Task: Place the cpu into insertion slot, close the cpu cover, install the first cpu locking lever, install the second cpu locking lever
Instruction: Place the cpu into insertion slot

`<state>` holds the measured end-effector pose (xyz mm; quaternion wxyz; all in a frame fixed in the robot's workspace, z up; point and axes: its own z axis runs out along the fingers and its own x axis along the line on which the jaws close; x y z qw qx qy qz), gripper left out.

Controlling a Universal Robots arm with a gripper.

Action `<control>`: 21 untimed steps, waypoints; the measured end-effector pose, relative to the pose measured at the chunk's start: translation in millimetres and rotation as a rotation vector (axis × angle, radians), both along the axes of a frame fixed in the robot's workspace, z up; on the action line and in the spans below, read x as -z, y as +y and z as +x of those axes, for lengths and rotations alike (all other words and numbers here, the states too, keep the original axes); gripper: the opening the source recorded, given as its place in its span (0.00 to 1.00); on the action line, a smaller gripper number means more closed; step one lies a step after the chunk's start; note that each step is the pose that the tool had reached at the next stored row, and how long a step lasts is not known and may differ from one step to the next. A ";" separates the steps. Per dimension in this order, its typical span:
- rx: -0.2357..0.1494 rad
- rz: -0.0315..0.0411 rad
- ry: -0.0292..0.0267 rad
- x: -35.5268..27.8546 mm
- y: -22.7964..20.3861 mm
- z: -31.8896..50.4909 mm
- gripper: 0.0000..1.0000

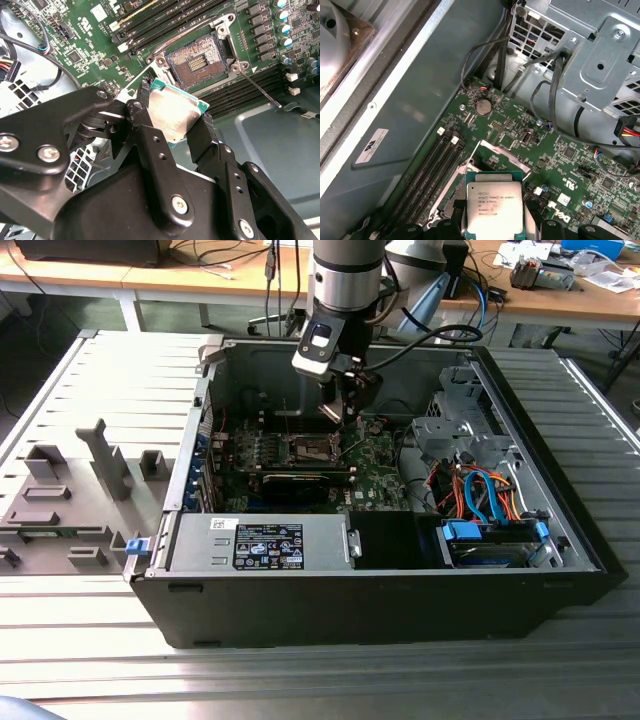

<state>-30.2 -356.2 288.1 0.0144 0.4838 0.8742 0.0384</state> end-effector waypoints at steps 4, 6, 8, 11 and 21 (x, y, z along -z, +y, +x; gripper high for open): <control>0.010 -0.0002 0.0000 0.0 0.0 0.0 0.54; 0.013 -0.0002 0.0000 0.0 0.0 0.0 0.54; 0.016 -0.0002 0.0000 0.0 0.0 0.0 0.54; 0.020 -0.0003 0.0000 0.0 0.0 0.0 0.54; 0.041 -0.0006 -0.0001 0.0 0.0 0.0 0.54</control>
